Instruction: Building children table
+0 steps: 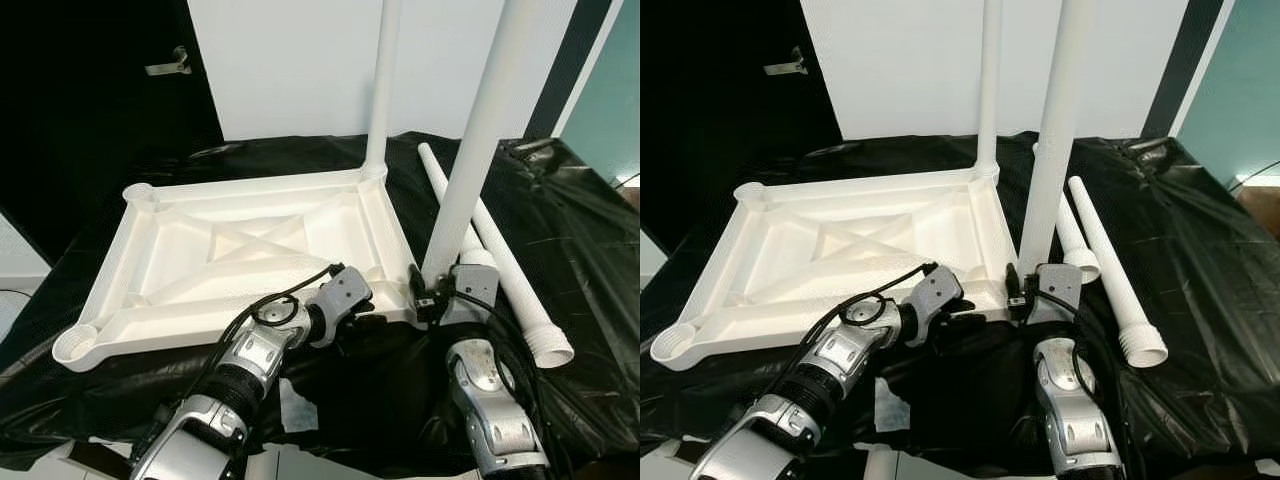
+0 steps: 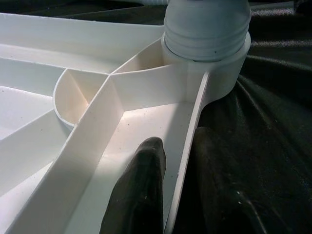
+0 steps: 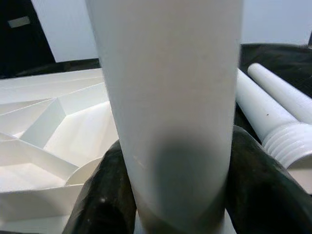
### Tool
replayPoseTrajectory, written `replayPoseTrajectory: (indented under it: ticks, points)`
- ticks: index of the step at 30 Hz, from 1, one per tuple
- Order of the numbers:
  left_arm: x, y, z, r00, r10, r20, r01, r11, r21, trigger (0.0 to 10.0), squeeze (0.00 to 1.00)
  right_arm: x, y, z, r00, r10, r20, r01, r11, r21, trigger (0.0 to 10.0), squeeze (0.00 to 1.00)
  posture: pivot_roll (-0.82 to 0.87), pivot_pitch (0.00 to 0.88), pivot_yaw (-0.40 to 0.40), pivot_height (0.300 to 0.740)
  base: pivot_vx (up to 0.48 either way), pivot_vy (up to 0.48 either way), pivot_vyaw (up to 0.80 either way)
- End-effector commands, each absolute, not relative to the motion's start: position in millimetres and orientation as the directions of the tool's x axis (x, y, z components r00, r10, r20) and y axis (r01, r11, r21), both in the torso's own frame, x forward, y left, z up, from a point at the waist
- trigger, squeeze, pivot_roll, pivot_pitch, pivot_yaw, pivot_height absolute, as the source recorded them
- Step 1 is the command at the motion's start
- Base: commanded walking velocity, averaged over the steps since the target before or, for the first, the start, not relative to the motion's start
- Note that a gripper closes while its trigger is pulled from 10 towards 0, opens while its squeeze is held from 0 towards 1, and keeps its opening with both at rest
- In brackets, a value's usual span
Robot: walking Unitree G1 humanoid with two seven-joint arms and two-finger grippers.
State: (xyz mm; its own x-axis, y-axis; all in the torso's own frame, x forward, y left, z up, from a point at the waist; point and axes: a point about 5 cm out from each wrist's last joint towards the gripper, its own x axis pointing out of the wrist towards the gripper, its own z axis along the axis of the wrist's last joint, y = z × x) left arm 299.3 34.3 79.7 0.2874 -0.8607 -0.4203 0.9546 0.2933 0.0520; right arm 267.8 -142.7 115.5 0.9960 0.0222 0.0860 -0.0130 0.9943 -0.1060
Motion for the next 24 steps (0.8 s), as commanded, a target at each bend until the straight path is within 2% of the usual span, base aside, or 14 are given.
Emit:
replayPoseTrajectory:
  ticks: [1, 2, 4, 5, 6, 7, 8, 12, 16, 18, 19, 22, 23, 24]
  points:
    - [272, 41, 35, 0.142, -0.813, -0.565, 0.964, 0.244, -0.109, 10.0, 0.00, 267, -151, 105, 0.999, -0.012, 0.034, 0.017, 0.991, -0.134, 10.0, 0.00, -0.08, 0.000, 0.012, 0.740, 0.000, 0.000, 0.00]
    - [272, 41, 34, 0.140, -0.811, -0.568, 0.964, 0.244, -0.110, 10.0, 0.00, 270, -149, 108, 0.989, 0.145, 0.016, -0.143, 0.985, -0.093, 10.0, 1.00, -0.08, 0.000, 0.019, 0.740, 0.000, 0.000, 0.00]
    - [272, 41, 34, 0.140, -0.811, -0.568, 0.964, 0.244, -0.110, 10.0, 0.00, 270, -149, 108, 0.989, 0.145, 0.016, -0.143, 0.985, -0.093, 10.0, 1.00, -0.08, 0.000, 0.019, 0.740, 0.000, 0.000, 0.00]
    - [272, 42, 34, 0.140, -0.811, -0.568, 0.964, 0.243, -0.110, 10.0, 0.00, 272, -149, 112, 0.958, 0.286, 0.005, -0.284, 0.954, -0.093, 10.0, 1.00, -0.08, 0.000, 0.017, 0.740, 0.000, 0.000, 0.00]
    - [272, 42, 34, 0.140, -0.811, -0.568, 0.964, 0.243, -0.110, 10.0, 0.00, 272, -149, 112, 0.958, 0.286, 0.005, -0.284, 0.954, -0.093, 10.0, 1.00, -0.08, 0.000, 0.017, 0.740, 0.000, 0.000, 0.00]
    - [272, 42, 35, 0.140, -0.811, -0.568, 0.964, 0.243, -0.110, 10.0, 0.00, 274, -153, 115, 0.912, 0.409, -0.041, -0.411, 0.907, -0.088, 10.0, 1.00, -0.08, 0.000, 0.017, 0.740, 0.000, 0.000, 0.00]
    - [272, 41, 35, 0.139, -0.812, -0.567, 0.964, 0.243, -0.110, 10.0, 0.00, 276, -160, 119, 0.863, 0.500, -0.077, -0.505, 0.857, -0.100, 10.0, 0.00, -0.08, 0.000, 0.016, 0.740, 0.000, 0.000, 0.00]
    - [272, 39, 35, 0.140, -0.814, -0.564, 0.963, 0.243, -0.112, 10.0, 0.00, 285, -178, 137, 0.817, 0.570, -0.088, -0.576, 0.802, -0.156, 10.0, 0.00, -0.08, 0.000, 0.009, 0.740, 0.000, 0.000, 0.00]
    - [272, 40, 35, 0.149, -0.814, -0.562, 0.960, 0.254, -0.113, 10.0, 0.00, 285, -182, 145, 0.762, 0.637, -0.115, -0.647, 0.741, -0.181, 10.0, 0.00, -0.06, 0.000, -0.003, 0.740, 0.000, 0.000, 0.00]
    - [273, 42, 34, 0.158, -0.812, -0.562, 0.957, 0.265, -0.114, 10.0, 0.00, 280, -182, 145, 0.698, 0.697, -0.164, -0.716, 0.679, -0.162, 10.0, 0.00, -0.06, 0.000, -0.004, 0.740, 0.000, 0.000, 0.00]
    - [273, 43, 34, 0.159, -0.811, -0.563, 0.957, 0.267, -0.114, 10.0, 0.00, 279, -182, 144, 0.681, 0.710, -0.181, -0.732, 0.662, -0.158, 3.5, 0.00, -0.06, 0.000, -0.005, 0.740, 0.000, 0.000, 0.00]
    - [272, 43, 34, 0.160, -0.811, -0.563, 0.957, 0.268, -0.114, 10.0, 0.00, 278, -182, 143, 0.670, 0.717, -0.191, -0.742, 0.652, -0.155, 3.5, 0.00, -0.06, 0.000, -0.005, 0.740, 0.000, 0.000, 0.00]
    - [272, 44, 34, 0.159, -0.811, -0.563, 0.957, 0.268, -0.114, 10.0, 0.00, 277, -183, 143, 0.651, 0.731, -0.206, -0.759, 0.634, -0.148, 0.0, 0.00, -0.06, 0.000, -0.008, 0.740, 0.000, 0.000, 0.00]
    - [272, 44, 33, 0.159, -0.810, -0.564, 0.957, 0.267, -0.115, 10.0, 0.00, 277, -185, 142, 0.629, 0.744, -0.226, -0.777, 0.615, -0.136, 0.0, 0.00, -0.06, 0.000, -0.008, 0.740, 0.000, 0.000, 0.00]
